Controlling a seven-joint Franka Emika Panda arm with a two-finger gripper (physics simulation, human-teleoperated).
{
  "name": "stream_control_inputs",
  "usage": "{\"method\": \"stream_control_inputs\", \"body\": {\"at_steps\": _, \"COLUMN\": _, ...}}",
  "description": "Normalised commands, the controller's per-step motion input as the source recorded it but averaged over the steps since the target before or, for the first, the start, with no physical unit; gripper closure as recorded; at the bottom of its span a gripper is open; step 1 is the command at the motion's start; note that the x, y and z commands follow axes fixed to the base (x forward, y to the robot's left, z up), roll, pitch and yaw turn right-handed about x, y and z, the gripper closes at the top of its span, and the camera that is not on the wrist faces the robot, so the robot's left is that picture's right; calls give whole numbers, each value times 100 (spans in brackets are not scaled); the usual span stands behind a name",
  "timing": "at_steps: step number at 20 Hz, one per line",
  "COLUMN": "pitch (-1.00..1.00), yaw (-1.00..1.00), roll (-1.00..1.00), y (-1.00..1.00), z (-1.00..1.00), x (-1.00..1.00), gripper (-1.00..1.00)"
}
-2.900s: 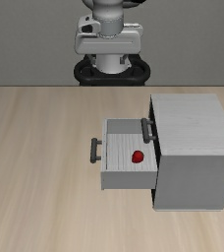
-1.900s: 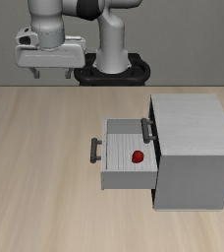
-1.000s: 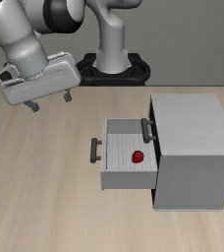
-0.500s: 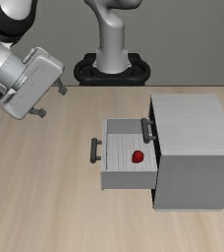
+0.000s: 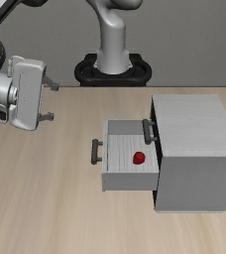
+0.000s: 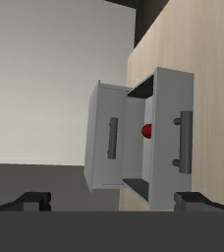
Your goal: Close the middle layer of the cabinet
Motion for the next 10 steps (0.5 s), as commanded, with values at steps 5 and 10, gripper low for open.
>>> {"method": "stream_control_inputs", "body": {"at_steps": 5, "pitch": 4, "yaw": 0, "roll": 36, "y": 0, "z": 0, "x": 0, "gripper": -100}}
{"method": "stream_control_inputs", "body": {"at_steps": 10, "pitch": 45, "yaw": 0, "roll": 0, "y": 0, "z": 0, "x": 0, "gripper": -100}}
